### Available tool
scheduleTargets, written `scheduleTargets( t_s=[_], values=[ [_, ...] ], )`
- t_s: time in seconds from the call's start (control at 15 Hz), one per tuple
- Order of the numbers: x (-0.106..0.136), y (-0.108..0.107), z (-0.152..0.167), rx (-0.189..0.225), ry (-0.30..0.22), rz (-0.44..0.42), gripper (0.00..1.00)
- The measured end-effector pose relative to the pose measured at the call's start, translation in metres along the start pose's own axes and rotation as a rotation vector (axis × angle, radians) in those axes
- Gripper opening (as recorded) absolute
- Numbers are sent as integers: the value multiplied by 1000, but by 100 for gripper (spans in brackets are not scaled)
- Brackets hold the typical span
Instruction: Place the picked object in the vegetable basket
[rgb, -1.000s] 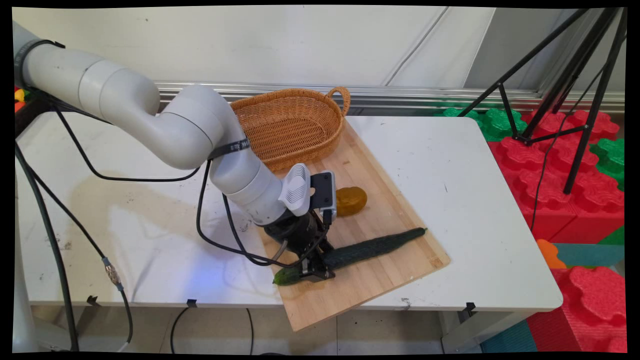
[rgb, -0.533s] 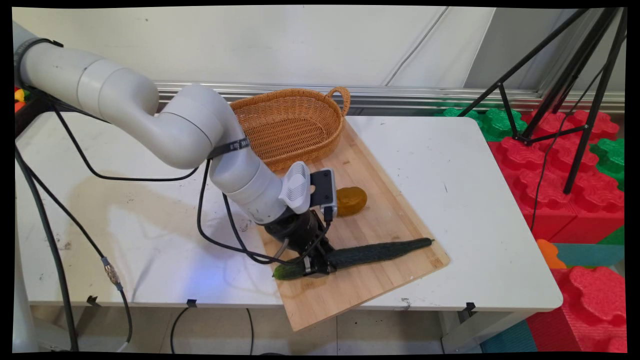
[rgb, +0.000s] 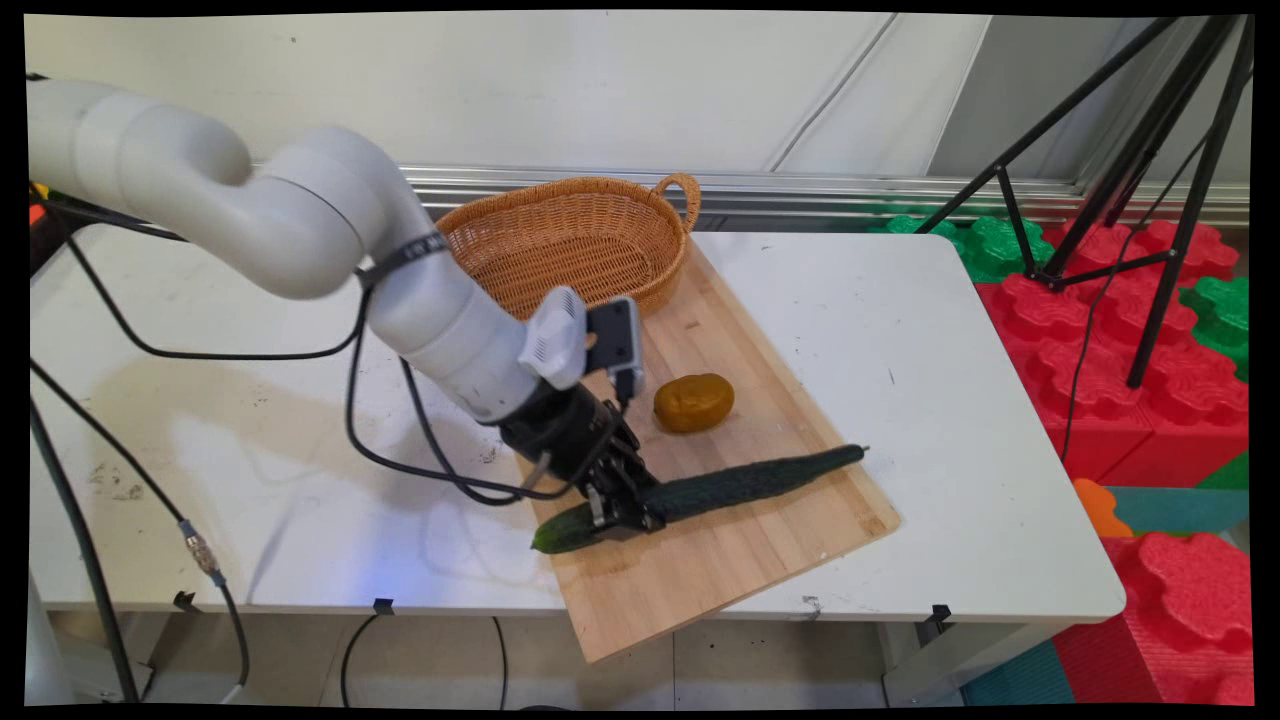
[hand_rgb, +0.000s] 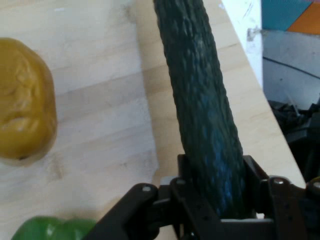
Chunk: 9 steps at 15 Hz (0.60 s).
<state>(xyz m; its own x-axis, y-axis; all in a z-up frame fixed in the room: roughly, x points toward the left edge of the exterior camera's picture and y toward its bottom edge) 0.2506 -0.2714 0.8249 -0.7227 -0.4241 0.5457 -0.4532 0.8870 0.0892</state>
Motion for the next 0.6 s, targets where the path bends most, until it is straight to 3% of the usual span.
scheduleTargets(
  t_s=[0.6],
  values=[
    [-3,-13,-102,-33,113,-3,0]
  ],
)
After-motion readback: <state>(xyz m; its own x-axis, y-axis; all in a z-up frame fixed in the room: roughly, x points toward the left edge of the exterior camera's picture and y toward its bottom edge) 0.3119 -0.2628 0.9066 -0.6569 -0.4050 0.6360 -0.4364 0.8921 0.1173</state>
